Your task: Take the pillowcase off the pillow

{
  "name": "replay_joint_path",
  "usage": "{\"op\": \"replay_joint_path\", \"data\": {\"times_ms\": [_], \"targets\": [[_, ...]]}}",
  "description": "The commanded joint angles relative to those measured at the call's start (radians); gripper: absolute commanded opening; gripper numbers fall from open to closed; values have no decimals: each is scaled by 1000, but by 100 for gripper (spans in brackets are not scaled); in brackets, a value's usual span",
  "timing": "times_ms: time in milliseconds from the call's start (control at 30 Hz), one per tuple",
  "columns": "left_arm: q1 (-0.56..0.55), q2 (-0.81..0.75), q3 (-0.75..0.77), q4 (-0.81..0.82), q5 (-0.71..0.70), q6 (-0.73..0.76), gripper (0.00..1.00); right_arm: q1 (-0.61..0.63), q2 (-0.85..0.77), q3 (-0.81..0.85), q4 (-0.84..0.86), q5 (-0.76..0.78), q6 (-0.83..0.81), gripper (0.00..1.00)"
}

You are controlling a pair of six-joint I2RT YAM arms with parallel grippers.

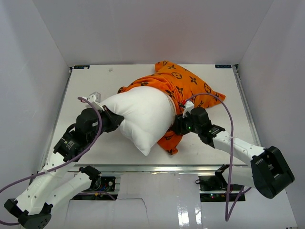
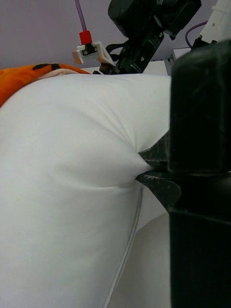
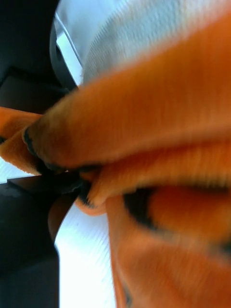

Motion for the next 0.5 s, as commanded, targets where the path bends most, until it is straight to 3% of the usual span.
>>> {"op": "replay_joint_path", "data": {"times_ms": [0,67,100,133,300,467], "targets": [[0,-5,144,17,2,24,0,-57,-10,-45,71,137,67,45],[0,26,252,-71,-42,43,0,-96,-16,-47,61,193,78,42],[-1,32,285,-98,-57,56,0,-151,-21,-47,60,199,84,17],[-1,34,315,-118,-67,66,0,-182,-18,-45,58,205,95,8],[0,5,433,-212,-111,92,0,-388,37,-16,58,191,129,8],[0,-15,439,-266,-125,98,0,-560,206,76,58,170,150,8]]}}
